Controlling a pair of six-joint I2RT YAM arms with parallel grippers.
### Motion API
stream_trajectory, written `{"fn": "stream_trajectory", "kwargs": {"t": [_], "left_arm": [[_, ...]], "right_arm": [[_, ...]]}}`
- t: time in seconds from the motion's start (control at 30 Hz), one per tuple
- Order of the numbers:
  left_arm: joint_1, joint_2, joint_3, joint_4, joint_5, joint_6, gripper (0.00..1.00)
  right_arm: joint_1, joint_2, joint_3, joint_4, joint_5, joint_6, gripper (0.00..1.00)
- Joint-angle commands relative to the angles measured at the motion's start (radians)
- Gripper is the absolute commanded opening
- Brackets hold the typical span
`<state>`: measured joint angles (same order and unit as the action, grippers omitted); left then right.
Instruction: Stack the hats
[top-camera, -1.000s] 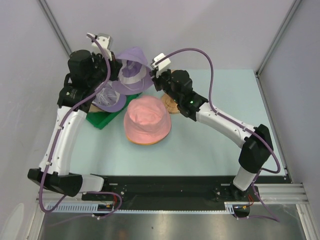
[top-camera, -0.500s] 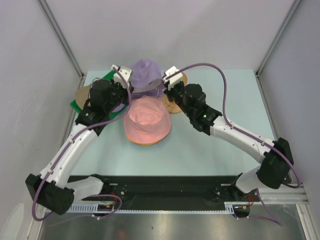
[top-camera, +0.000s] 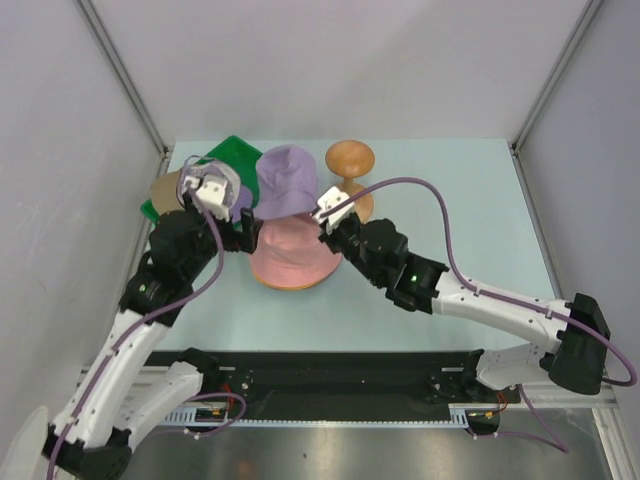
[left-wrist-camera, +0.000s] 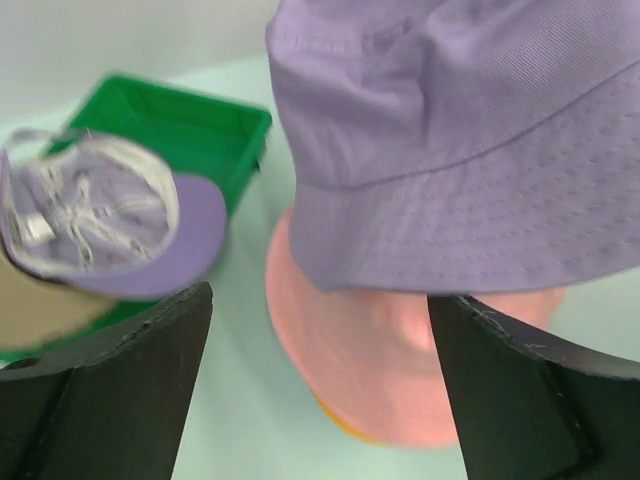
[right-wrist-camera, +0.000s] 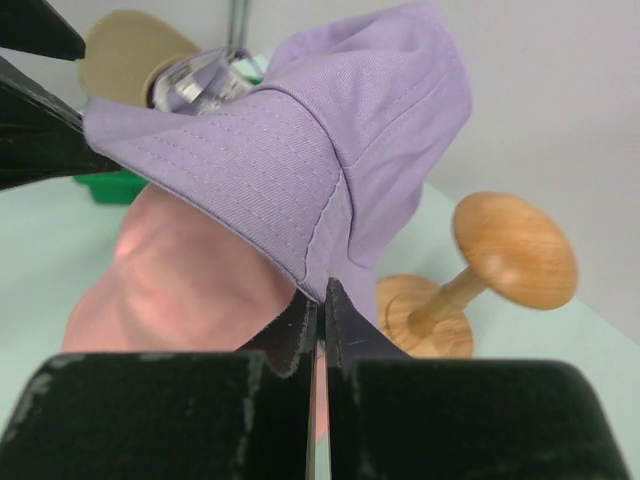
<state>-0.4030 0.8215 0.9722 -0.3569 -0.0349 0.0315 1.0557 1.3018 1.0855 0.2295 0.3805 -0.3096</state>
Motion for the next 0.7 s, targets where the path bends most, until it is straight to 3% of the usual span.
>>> {"fn": "stream_trajectory", "kwargs": {"t": [0.0, 0.23, 0.4, 0.5, 0.67], "left_arm": [[-0.005, -0.192, -0.065, -0.189, -0.008, -0.232, 0.95], [-0.003, -0.438, -0.154, -0.313, 0.11, -0.523, 0.96], [-0.003, -0.411, -0.213, -0.286, 0.096, -0.778, 0.99], [-0.003, -0.372, -0.245, -0.174, 0.096, -0.875, 1.0], [0.038, -0.384, -0.331, 0.039, 0.142, -1.013, 0.96]], "right_arm": [[0.102, -0.022, -0.051, 0.002, 0.118, -0.016, 0.0], [0.237, -0.016, -0.151, 0.054, 0.361, -0.003, 0.0], [0.317, -0.004, -0.209, 0.091, 0.506, -0.014, 0.0], [0.371, -0.001, -0.248, 0.129, 0.607, -0.026, 0.0], [0.406, 0.001, -0.276, 0.114, 0.649, 0.035, 0.0]]}}
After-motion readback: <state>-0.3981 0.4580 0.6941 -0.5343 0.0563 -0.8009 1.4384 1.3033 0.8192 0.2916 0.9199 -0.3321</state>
